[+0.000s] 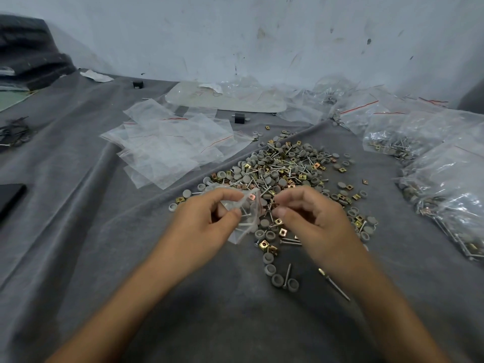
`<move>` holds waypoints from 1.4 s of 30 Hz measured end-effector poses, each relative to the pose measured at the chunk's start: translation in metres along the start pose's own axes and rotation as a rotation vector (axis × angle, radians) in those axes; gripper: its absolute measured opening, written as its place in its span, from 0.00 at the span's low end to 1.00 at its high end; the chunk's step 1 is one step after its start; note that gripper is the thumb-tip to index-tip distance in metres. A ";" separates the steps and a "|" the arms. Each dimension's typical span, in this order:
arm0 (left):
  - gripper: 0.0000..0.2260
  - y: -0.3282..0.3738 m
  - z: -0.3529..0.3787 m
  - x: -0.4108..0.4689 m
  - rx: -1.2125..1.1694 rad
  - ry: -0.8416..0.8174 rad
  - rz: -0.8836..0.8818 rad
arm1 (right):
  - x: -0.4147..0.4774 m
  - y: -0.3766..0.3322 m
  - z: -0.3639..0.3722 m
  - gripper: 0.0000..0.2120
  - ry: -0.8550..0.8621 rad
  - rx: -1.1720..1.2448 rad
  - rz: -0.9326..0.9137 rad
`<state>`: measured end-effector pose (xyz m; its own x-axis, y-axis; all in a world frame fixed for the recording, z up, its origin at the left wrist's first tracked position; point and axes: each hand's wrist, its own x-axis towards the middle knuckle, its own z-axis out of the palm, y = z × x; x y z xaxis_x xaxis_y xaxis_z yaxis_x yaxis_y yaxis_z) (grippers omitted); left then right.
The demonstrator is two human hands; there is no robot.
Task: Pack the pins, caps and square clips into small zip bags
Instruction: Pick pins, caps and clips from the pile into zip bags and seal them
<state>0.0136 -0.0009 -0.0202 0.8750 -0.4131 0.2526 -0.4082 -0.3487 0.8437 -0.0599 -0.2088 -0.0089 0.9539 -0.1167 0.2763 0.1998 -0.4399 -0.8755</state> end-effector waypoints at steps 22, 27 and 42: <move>0.11 0.006 -0.002 -0.001 0.004 0.005 -0.022 | -0.002 0.009 -0.008 0.10 -0.430 -0.683 0.039; 0.11 0.004 -0.001 -0.002 0.006 -0.002 -0.027 | -0.003 0.008 -0.007 0.06 -0.417 -0.669 0.033; 0.11 0.008 -0.002 -0.001 -0.002 -0.003 -0.032 | -0.003 0.009 -0.002 0.04 -0.391 -0.697 0.012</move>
<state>0.0103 -0.0011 -0.0129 0.8869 -0.4041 0.2241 -0.3794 -0.3600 0.8523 -0.0616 -0.2140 -0.0172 0.9903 0.1389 -0.0041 0.1262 -0.9112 -0.3922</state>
